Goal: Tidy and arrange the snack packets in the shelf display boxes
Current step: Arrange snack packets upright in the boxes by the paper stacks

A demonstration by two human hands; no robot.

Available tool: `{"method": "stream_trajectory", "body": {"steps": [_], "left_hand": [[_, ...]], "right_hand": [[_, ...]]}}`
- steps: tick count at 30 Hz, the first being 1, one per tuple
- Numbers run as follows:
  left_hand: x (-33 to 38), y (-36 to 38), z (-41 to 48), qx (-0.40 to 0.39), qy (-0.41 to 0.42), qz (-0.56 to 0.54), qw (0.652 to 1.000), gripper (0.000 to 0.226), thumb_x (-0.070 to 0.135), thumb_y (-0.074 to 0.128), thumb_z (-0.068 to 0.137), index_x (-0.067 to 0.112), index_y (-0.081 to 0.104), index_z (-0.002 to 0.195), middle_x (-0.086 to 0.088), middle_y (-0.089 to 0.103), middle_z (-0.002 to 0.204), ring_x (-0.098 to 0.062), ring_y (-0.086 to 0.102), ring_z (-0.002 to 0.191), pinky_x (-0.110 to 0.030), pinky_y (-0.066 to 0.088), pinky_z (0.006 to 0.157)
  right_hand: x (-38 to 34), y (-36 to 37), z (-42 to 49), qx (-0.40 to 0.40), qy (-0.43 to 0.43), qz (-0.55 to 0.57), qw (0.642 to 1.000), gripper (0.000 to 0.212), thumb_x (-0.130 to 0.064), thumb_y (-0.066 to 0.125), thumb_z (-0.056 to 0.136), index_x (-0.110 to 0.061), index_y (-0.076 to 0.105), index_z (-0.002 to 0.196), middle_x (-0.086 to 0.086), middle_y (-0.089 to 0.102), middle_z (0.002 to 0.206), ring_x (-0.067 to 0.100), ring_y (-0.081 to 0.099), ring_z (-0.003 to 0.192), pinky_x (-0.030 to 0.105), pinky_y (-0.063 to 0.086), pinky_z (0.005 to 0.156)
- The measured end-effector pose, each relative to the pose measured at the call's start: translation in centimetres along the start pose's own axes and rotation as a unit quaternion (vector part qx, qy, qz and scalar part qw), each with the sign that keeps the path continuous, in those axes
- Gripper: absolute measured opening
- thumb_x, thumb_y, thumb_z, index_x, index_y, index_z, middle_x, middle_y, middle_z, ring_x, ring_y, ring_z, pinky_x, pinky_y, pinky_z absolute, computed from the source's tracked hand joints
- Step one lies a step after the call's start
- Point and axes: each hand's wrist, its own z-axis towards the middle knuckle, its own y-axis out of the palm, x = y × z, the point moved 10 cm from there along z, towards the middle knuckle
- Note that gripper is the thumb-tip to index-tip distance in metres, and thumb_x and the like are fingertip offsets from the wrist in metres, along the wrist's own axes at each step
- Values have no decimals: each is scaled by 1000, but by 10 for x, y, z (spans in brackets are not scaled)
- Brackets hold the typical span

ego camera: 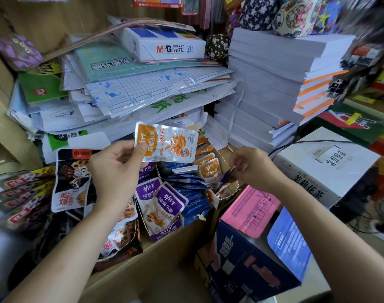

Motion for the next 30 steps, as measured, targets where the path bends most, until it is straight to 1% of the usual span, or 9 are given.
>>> {"method": "stream_trajectory", "body": {"steps": [3, 8, 11, 15, 18, 23, 26, 27, 30], "left_hand": [[1, 5, -1, -3, -6, -4, 1000, 5, 17, 76, 90, 21, 74, 93, 5, 73, 78, -12, 73, 62, -25, 58, 62], [4, 14, -5, -11, -13, -15, 1000, 16, 17, 76, 90, 32, 73, 86, 9, 73, 72, -12, 73, 62, -25, 59, 62], [-8, 22, -6, -10, -79, -69, 994, 13, 14, 76, 90, 27, 74, 86, 6, 76, 77, -14, 74, 67, -22, 59, 62], [-26, 40, -10, -8, -201, -179, 963, 2, 7, 75, 89, 9, 74, 89, -7, 75, 88, -16, 72, 81, -20, 58, 63], [-35, 51, -12, -13, -256, -206, 944, 7, 5, 76, 87, 8, 74, 81, -2, 74, 79, -13, 70, 74, -21, 58, 62], [-40, 66, -13, -17, -285, -201, 937, 9, 7, 78, 86, 8, 73, 78, -7, 74, 85, -13, 69, 77, -20, 57, 59], [-31, 77, -13, -36, -257, -150, 954, 10, 11, 79, 86, 12, 74, 78, -2, 75, 81, -12, 70, 75, -19, 56, 57], [-24, 81, -12, -52, -226, -114, 966, 10, 13, 80, 86, 16, 74, 77, 0, 76, 78, -13, 72, 73, -21, 57, 58], [-1, 101, -13, -109, -99, 21, 989, 14, 17, 82, 84, 26, 74, 77, 3, 75, 72, -11, 72, 62, -31, 61, 59]], "right_hand": [[7, -2, -4, -9, 1, -9, 1000, 25, -11, 82, 79, -31, 67, 84, -10, 62, 81, 9, 61, 76, 16, 41, 60], [-1, -6, -3, 38, -19, -30, 999, 12, -17, 81, 82, -23, 70, 83, -11, 55, 91, 3, 53, 80, 16, 37, 64], [-1, -12, -2, 69, -28, -20, 997, 13, -18, 79, 84, -24, 68, 83, -8, 58, 95, 2, 53, 83, 16, 37, 66], [10, -45, -9, 197, -2, 27, 980, 15, -24, 74, 89, -30, 62, 83, -3, 63, 83, 11, 58, 76, 24, 38, 61], [13, -76, -26, 303, 4, 116, 946, 12, -20, 68, 94, -21, 60, 85, -5, 64, 81, 15, 58, 73, 28, 42, 61], [33, -97, -43, 355, 35, 184, 916, 18, -16, 66, 95, -18, 55, 81, -11, 58, 72, 0, 52, 63, 16, 39, 59], [46, -96, -46, 343, 61, 171, 922, 18, -16, 67, 95, -17, 55, 81, -11, 58, 68, 3, 54, 60, 23, 44, 59], [49, -95, -47, 340, 68, 168, 923, 18, -17, 67, 95, -18, 56, 81, -10, 60, 69, 8, 57, 62, 30, 48, 59], [54, -97, -52, 336, 85, 158, 925, 25, -19, 68, 95, -28, 53, 77, -9, 64, 72, 12, 63, 66, 33, 50, 59]]}}
